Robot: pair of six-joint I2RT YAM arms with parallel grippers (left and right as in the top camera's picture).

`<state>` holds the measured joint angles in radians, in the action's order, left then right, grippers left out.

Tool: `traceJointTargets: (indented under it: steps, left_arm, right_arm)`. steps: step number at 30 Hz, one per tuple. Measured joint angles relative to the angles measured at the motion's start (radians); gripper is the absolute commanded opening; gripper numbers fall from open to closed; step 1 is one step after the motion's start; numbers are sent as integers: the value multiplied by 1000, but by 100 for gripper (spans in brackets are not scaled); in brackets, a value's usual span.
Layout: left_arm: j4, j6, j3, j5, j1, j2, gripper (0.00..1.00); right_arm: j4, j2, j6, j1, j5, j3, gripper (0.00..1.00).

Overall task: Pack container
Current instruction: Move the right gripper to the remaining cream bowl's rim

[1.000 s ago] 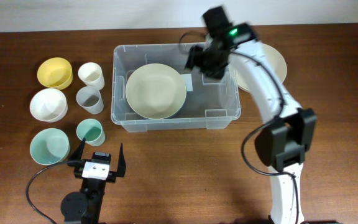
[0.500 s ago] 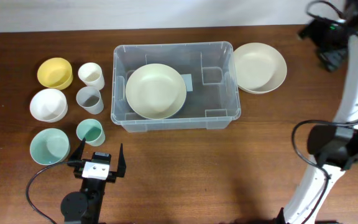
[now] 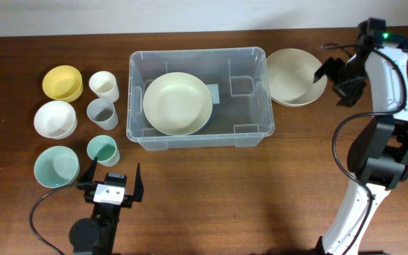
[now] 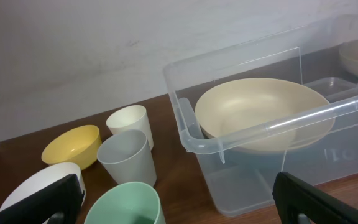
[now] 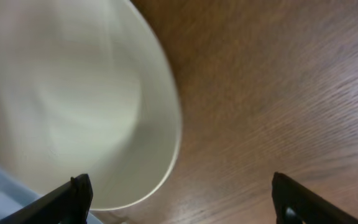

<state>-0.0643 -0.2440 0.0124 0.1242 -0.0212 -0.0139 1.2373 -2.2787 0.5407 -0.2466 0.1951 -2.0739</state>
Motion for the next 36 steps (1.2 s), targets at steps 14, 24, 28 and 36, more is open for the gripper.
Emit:
traceJointTargets:
  steps: [14, 24, 28, 36]
  left_arm:
    - [0, 0, 0, 0, 0, 0, 100]
    - [0, 0, 0, 0, 0, 0, 100]
    - [0, 0, 0, 0, 0, 0, 100]
    - [0, 0, 0, 0, 0, 0, 100]
  right_arm:
    - [-140, 0, -26, 10, 0, 149, 80]
    - [-191, 0, -21, 71, -11, 167, 75]
    - [-199, 0, -16, 72, -12, 171, 75]
    - [-222, 0, -14, 72, -15, 187, 74]
